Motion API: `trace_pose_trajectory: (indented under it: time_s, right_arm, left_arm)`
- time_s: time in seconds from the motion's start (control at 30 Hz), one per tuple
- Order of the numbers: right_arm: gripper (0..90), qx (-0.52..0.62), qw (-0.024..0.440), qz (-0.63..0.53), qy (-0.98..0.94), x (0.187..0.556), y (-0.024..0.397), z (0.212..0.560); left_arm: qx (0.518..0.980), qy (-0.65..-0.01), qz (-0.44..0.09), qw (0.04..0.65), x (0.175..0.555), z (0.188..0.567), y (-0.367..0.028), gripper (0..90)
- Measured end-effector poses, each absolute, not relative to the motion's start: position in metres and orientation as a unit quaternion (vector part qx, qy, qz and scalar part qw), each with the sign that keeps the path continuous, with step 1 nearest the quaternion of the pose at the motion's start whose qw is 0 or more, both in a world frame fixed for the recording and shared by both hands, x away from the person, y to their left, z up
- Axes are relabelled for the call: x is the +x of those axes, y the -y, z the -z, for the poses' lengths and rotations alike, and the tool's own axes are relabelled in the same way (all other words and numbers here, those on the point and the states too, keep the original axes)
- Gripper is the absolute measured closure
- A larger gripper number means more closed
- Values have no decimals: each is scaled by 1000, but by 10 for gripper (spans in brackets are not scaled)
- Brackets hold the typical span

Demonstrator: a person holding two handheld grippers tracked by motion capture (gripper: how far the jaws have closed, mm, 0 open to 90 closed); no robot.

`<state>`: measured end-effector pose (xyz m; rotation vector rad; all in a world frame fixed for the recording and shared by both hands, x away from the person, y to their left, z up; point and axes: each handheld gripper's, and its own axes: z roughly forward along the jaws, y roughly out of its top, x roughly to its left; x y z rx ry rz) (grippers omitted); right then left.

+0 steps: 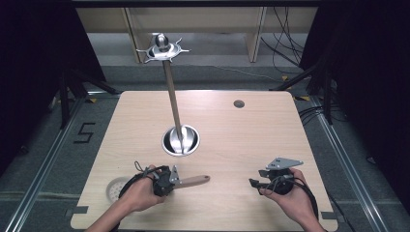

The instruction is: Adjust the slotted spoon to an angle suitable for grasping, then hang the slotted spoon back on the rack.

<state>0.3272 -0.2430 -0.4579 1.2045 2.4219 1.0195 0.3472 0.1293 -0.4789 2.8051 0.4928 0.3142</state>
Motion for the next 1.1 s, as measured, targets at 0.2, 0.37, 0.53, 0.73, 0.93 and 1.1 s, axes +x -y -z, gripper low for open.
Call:
trace_pose_trajectory:
  time_s: [0.2, 0.37, 0.53, 0.73, 0.93, 1.1]
  right_arm:
    - [478, 414, 127, -349, -831, 328, 244, 458]
    - [478, 421, 127, -352, -826, 328, 247, 458]
    - [479, 426, 128, -355, -822, 328, 249, 458]
    - [479, 430, 124, -351, -822, 327, 248, 456]
    - [479, 423, 134, -350, -825, 325, 249, 455]
    - [480, 425, 128, -357, -822, 327, 249, 457]
  left_arm:
    - [963, -182, -104, 170, 343, 475, -129, 818]
    - [950, -190, -100, 226, 337, 463, -128, 734]
    - [943, -181, -106, 257, 336, 464, -132, 657]
    - [929, -207, -126, 278, 336, 461, -139, 613]
    - [921, -236, -128, 282, 338, 461, -142, 605]
    - [916, -257, -118, 285, 342, 459, -141, 546]
